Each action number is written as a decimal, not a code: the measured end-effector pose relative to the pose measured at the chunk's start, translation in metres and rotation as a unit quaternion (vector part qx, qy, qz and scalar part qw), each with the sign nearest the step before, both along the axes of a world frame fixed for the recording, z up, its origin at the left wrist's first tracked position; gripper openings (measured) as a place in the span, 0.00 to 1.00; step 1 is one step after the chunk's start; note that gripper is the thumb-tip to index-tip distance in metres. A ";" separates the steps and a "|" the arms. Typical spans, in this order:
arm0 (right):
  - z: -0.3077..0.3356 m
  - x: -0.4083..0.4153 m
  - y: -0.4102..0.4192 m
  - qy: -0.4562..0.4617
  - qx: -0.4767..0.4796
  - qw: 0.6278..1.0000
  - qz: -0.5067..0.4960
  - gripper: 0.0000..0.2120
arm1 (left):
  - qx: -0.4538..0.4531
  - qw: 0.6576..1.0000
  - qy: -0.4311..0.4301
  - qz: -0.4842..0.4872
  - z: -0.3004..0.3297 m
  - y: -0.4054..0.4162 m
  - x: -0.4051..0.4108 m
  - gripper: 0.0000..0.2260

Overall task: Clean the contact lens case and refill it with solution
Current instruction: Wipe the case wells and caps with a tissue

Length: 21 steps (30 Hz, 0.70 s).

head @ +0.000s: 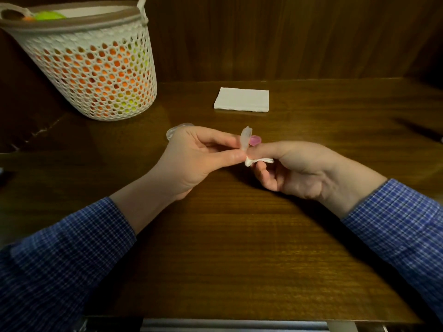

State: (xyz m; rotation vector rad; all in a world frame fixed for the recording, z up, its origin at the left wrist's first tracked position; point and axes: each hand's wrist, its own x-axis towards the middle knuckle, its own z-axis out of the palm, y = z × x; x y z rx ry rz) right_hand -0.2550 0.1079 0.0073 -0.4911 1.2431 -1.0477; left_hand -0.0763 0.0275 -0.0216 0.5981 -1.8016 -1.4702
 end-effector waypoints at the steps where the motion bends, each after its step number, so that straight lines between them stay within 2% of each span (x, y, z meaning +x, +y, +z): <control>1: 0.001 -0.002 0.000 -0.016 0.009 1.000 0.013 0.30 | -0.009 1.000 0.004 -0.006 0.000 0.000 -0.001 0.15; 3: 0.003 -0.004 0.001 -0.030 0.019 0.999 0.034 0.25 | -0.028 0.999 0.013 -0.014 0.000 0.001 -0.001 0.16; 5: 0.002 -0.004 0.002 -0.025 0.016 0.998 0.050 0.15 | -0.038 0.999 0.017 -0.021 0.001 0.000 -0.001 0.16; 8: -0.001 0.000 0.002 0.036 -0.028 0.998 0.032 0.05 | -0.016 0.999 0.023 -0.032 0.002 -0.004 0.000 0.15; 11: -0.004 0.002 0.001 0.116 -0.054 0.992 -0.005 0.02 | -0.022 0.998 0.030 -0.042 0.001 -0.007 0.000 0.17; 15: -0.004 0.001 0.000 0.142 -0.041 0.989 0.000 0.05 | -0.056 0.996 0.040 -0.054 -0.001 -0.005 0.000 0.19; 18: -0.004 0.000 0.000 0.146 -0.036 0.989 0.011 0.04 | -0.076 0.995 0.034 -0.047 -0.002 -0.003 0.000 0.20; 21: -0.002 -0.005 0.000 0.099 -0.028 0.994 0.041 0.02 | -0.073 0.996 0.034 -0.024 -0.001 -0.006 0.000 0.18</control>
